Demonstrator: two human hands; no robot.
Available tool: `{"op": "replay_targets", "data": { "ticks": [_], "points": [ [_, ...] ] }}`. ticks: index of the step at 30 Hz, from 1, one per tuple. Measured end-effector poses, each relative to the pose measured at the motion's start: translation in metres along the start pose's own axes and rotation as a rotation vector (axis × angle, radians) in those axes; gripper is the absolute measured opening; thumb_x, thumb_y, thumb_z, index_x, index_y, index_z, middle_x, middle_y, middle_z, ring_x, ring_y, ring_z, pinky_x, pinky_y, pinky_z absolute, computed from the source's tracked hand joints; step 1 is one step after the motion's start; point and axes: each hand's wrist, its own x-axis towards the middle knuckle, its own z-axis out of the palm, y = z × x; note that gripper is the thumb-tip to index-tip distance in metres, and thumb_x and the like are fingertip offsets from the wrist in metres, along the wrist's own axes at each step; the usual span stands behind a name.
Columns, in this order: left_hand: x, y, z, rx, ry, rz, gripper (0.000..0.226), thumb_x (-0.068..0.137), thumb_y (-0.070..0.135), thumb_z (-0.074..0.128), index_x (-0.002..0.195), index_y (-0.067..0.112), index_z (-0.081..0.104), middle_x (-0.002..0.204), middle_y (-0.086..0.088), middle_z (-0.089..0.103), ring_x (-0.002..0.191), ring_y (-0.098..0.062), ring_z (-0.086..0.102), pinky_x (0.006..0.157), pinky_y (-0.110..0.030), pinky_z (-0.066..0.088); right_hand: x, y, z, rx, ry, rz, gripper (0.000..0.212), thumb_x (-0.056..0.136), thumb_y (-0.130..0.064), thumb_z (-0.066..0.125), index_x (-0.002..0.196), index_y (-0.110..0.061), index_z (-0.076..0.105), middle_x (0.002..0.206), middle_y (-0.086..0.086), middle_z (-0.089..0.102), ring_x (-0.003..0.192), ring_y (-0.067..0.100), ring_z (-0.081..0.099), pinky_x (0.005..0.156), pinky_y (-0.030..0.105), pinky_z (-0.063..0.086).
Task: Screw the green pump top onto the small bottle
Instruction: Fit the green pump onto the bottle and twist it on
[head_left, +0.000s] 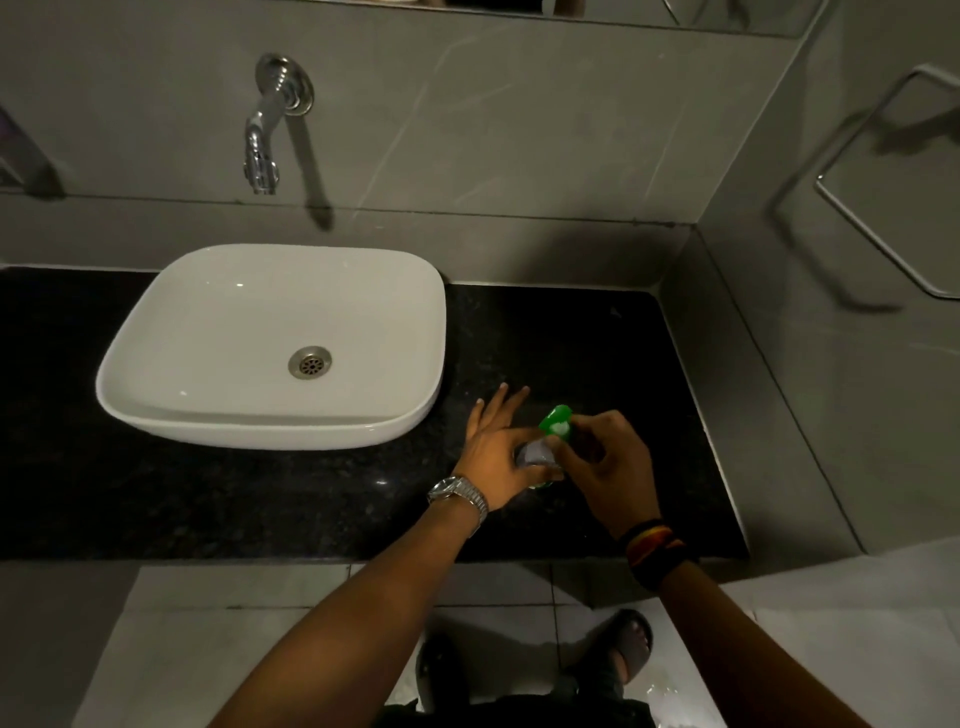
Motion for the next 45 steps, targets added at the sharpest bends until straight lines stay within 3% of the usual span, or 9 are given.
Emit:
{"op": "replay_targets", "data": {
  "ticks": [8,12,18,22,27,32,35,41,45],
  "points": [
    [0.002,-0.003,0.003,0.045,0.009,-0.010,0.041,0.074,0.050,0.080,0.106,0.026,0.076,0.161,-0.001,0.032,0.153,-0.020,0.007,0.121,-0.045,-0.004,-0.001,0.006,0.017,-0.108,0.019,0.115,0.028,0.077,-0.046,0.077,0.090,-0.023,0.069,0.087,-0.008,0.055,0.070,0.003,0.054,0.064,0.029,0.055],
    [0.003,-0.006,0.004,0.072,-0.002,-0.007,0.045,0.072,0.053,0.080,0.109,0.028,0.075,0.161,0.000,0.033,0.154,-0.020,0.006,0.121,-0.047,-0.002,0.003,0.006,0.018,-0.084,-0.035,0.096,0.037,0.079,-0.042,0.077,0.110,-0.022,0.069,0.097,-0.008,0.055,0.079,0.004,0.056,0.069,0.020,0.050],
    [0.002,0.000,0.002,0.065,0.008,-0.023,0.041,0.073,0.044,0.079,0.112,0.031,0.075,0.160,0.001,0.035,0.153,-0.020,0.008,0.120,-0.046,0.000,0.007,0.003,0.023,-0.180,0.038,0.126,0.037,0.070,-0.048,0.082,0.076,-0.022,0.056,0.083,-0.004,0.051,0.063,0.006,0.046,0.058,0.024,0.044],
    [0.002,-0.001,0.002,0.064,-0.008,-0.032,0.043,0.073,0.047,0.077,0.114,0.031,0.074,0.159,0.001,0.035,0.153,-0.019,0.006,0.121,-0.048,0.000,0.003,0.003,0.022,-0.050,0.015,0.120,0.038,0.072,-0.042,0.083,0.101,-0.023,0.066,0.100,-0.009,0.052,0.078,0.001,0.053,0.071,0.019,0.048],
    [0.003,-0.002,0.004,0.063,-0.022,-0.047,0.047,0.074,0.054,0.076,0.115,0.032,0.073,0.160,0.003,0.034,0.152,-0.013,0.003,0.122,-0.047,-0.002,0.005,0.001,0.016,-0.073,0.051,0.096,0.033,0.070,-0.041,0.084,0.070,-0.031,0.053,0.084,-0.008,0.048,0.063,0.000,0.047,0.060,0.023,0.045],
    [0.003,-0.004,0.004,0.074,-0.037,-0.056,0.043,0.074,0.050,0.072,0.113,0.032,0.073,0.160,0.002,0.034,0.148,-0.007,0.000,0.121,-0.046,-0.005,0.007,0.004,0.020,-0.113,0.015,0.157,0.044,0.064,-0.059,0.080,0.086,-0.027,0.060,0.092,-0.009,0.051,0.067,-0.001,0.048,0.062,0.020,0.045],
    [0.003,-0.004,0.004,0.065,-0.033,-0.054,0.048,0.075,0.056,0.074,0.118,0.037,0.070,0.160,0.003,0.033,0.150,-0.011,0.001,0.121,-0.044,-0.007,0.005,0.009,0.014,0.046,-0.042,0.122,0.040,0.070,-0.038,0.085,0.103,-0.019,0.072,0.111,-0.004,0.052,0.084,0.003,0.055,0.079,0.028,0.056],
    [0.002,-0.002,0.002,0.066,-0.032,-0.071,0.057,0.067,0.071,0.061,0.108,0.034,0.074,0.159,0.005,0.035,0.153,-0.016,0.005,0.122,-0.046,-0.003,0.012,0.001,0.019,-0.047,0.019,0.159,0.043,0.068,-0.046,0.085,0.081,-0.017,0.057,0.096,-0.005,0.050,0.067,-0.002,0.048,0.059,0.011,0.038],
    [0.002,-0.001,0.003,0.072,-0.036,-0.071,0.064,0.067,0.074,0.059,0.117,0.035,0.071,0.159,0.004,0.035,0.152,-0.015,0.003,0.120,-0.044,-0.007,0.013,0.012,0.007,0.084,-0.131,0.099,0.043,0.071,-0.031,0.086,0.108,-0.018,0.071,0.131,-0.003,0.046,0.115,0.006,0.050,0.095,0.025,0.046]
  ]
}}
